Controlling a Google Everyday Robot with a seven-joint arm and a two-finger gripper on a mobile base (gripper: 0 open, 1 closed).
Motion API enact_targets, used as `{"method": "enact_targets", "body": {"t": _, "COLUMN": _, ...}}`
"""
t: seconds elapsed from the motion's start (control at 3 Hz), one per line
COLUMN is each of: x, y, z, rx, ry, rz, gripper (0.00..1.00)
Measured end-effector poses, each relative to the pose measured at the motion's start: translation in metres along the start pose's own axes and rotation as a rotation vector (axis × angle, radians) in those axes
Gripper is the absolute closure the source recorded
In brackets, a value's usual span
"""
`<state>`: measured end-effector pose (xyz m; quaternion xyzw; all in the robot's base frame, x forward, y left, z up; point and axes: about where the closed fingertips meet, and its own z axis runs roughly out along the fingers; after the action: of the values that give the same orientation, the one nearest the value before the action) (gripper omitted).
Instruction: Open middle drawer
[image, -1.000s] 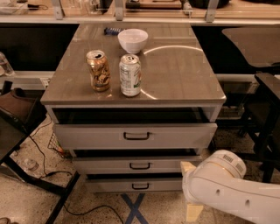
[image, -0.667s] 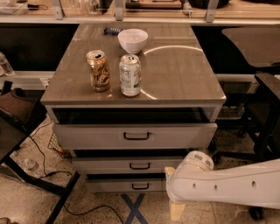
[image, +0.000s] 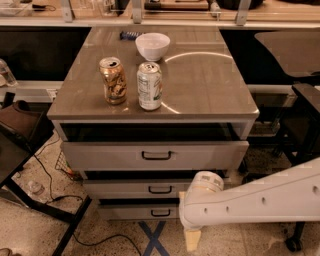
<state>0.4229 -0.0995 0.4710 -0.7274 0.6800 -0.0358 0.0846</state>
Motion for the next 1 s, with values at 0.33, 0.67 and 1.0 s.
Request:
{"method": "enact_targets", "body": {"t": 0.33, "x": -0.024, "y": -0.012, "z": 0.022, "rx": -0.011, "ry": 0.011, "rz": -0.046, "gripper": 0.00}}
{"method": "enact_targets", "body": {"t": 0.67, "x": -0.053, "y": -0.026, "z": 0.043, "rx": -0.021, "ry": 0.019, "rz": -0.105, "gripper": 0.00}}
{"method": "enact_targets", "body": {"t": 1.0, "x": -0.068, "y": -0.033, "z": 0.054, "rx": -0.027, "ry": 0.029, "rz": -0.140, "gripper": 0.00}}
